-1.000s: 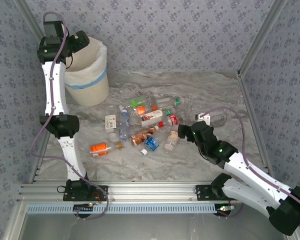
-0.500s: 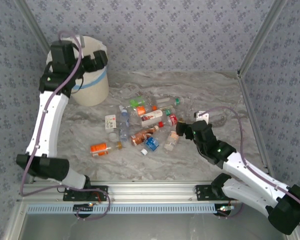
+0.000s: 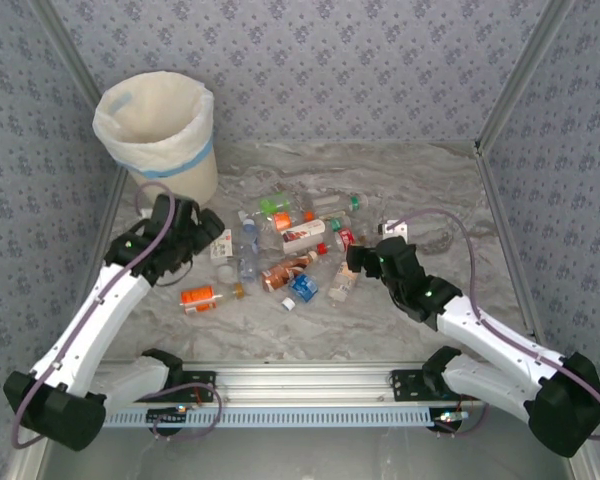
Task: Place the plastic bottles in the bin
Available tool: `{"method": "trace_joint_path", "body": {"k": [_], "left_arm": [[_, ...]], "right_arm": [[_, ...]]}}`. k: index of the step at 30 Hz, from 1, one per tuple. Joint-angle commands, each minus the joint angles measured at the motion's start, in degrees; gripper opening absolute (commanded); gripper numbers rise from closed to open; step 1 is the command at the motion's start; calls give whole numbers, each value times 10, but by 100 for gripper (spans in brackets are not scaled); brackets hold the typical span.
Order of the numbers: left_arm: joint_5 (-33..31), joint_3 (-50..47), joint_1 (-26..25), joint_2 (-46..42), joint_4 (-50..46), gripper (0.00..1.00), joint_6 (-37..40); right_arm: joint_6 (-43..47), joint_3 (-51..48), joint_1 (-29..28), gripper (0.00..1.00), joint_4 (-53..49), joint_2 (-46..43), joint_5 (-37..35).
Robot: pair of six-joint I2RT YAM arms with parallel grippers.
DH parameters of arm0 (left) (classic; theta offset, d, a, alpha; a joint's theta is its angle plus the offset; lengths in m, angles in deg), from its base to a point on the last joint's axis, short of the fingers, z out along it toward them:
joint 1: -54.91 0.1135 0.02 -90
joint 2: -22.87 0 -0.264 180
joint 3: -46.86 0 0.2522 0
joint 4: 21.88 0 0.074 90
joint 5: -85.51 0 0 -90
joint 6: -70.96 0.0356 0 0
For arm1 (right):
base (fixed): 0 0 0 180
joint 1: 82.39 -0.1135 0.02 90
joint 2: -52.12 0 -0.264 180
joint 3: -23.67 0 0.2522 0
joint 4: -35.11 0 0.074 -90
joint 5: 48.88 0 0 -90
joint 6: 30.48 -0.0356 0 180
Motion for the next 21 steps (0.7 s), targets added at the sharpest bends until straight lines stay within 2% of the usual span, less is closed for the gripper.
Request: {"method": "trace_joint_path", "body": {"k": [1, 8, 12, 21], "left_arm": [[-14, -40, -32, -18, -87, 99, -219], [38, -130, -65, -30, -88, 99, -423], [5, -162, -65, -33, -70, 99, -471], [-1, -246, -49, -28, 94, 99, -577]], "right_arm": [[17, 11, 5, 100, 17, 6, 5], [21, 16, 8, 100, 23, 20, 9], [20, 15, 8, 100, 22, 22, 11], [28, 31, 8, 100, 4, 27, 20]]}}
